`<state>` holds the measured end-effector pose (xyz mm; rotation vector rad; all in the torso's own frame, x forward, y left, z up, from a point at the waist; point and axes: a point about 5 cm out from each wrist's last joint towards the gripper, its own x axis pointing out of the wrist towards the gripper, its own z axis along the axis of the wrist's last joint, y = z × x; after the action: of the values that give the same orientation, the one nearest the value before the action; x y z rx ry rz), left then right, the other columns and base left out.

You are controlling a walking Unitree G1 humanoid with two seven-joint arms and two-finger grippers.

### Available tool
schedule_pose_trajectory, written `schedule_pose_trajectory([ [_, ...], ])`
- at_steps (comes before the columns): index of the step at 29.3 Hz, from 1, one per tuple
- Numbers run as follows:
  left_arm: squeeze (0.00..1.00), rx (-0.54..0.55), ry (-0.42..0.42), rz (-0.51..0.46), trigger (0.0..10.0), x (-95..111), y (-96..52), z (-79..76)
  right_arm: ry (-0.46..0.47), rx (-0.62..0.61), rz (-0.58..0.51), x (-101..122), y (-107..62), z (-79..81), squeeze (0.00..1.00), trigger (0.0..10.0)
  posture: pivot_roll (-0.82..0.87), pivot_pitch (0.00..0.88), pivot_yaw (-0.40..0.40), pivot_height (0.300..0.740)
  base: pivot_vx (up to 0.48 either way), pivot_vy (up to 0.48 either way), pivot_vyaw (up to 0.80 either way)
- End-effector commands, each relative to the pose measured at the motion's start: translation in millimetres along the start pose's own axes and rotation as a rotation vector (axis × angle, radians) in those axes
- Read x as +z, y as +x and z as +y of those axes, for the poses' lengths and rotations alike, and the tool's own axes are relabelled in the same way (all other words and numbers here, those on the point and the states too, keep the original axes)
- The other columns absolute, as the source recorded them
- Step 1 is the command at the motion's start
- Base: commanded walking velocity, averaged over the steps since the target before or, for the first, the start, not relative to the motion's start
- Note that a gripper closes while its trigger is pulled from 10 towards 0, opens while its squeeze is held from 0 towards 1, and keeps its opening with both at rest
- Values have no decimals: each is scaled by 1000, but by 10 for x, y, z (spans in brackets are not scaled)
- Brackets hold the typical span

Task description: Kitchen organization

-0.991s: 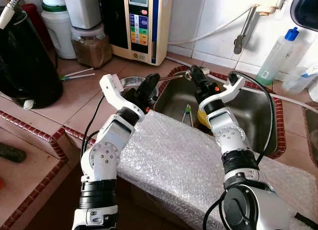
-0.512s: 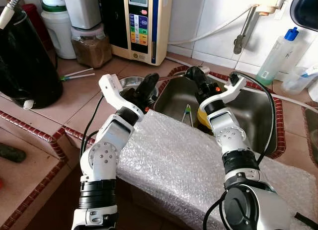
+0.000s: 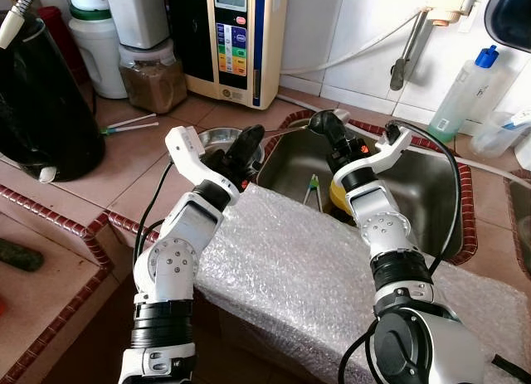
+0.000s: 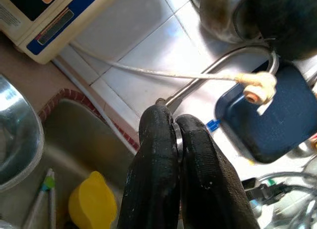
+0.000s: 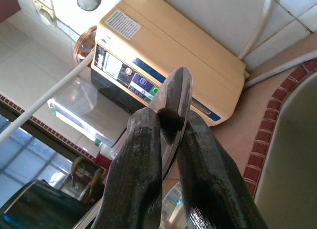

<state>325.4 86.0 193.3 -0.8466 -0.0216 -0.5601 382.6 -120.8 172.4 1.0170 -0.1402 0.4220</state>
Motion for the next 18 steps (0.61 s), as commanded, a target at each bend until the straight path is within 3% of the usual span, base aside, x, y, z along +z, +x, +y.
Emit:
schedule_pose_trajectory([
  [1, 1000, 27, 77, 68, 10000, -92, 21, -5, -62, -33, -10, 46, 23, -6, 0, 0, 122, 0, 18, 740, 0, 0, 0],
  [2, 1000, 46, 132, 69, 10000, -94, 16, 22, -127, -64, -10, 61, 22, -25, 0, 0, 123, 0, 18, 740, 0, 0, 0],
  [3, 1000, 73, 205, 57, 10000, -86, 6, 64, -249, -115, 7, 66, 23, -53, 0, 0, 122, 0, 20, 740, 0, 0, 0],
  [5, 1000, 109, 243, 45, 10000, -90, -14, 133, -343, -152, 17, 69, 24, -72, 0, 0, 119, 0, 20, 740, 0, 0, 0],
  [13, 1000, 147, 292, 71, 10000, -148, -52, 204, -431, -286, -40, 214, -40, -219, 0, 0, 122, 0, 18, 740, 0, 0, 0],
  [14, 1000, 150, 311, 75, 10000, -153, -59, 216, -485, -334, -54, 260, -63, -262, 0, 0, 121, 0, 19, 740, 0, 0, 0],
  [17, 1000, 151, 320, 78, 10000, -161, -64, 226, -508, -365, -73, 304, -80, -291, 0, 0, 122, 0, 19, 740, 0, 0, 0],
  [18, 1000, 158, 333, 87, 10000, -173, -80, 246, -590, -421, -75, 364, -114, -345, 0, 0, 121, 0, 19, 740, 0, 0, 0],
])
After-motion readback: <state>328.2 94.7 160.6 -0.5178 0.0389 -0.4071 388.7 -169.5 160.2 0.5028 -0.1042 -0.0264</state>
